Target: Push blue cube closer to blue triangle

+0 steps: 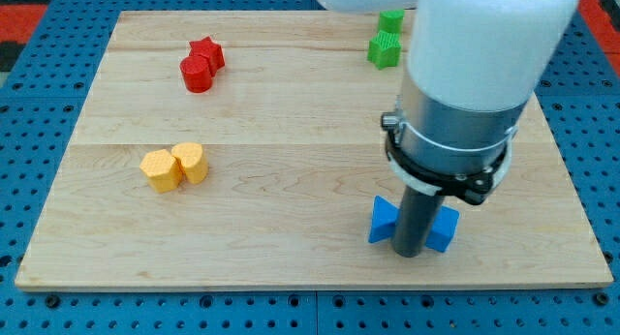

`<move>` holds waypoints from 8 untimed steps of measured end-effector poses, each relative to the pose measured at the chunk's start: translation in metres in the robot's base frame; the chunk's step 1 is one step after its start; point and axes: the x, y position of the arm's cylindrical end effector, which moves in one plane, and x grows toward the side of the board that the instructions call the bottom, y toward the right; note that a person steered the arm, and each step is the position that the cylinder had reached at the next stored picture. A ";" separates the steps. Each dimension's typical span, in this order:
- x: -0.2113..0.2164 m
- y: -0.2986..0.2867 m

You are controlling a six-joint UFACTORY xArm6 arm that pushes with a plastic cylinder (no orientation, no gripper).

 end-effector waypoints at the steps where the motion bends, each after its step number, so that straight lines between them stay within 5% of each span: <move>1: 0.000 0.010; 3: 0.011 0.038; 4: 0.008 0.098; 8: -0.048 0.028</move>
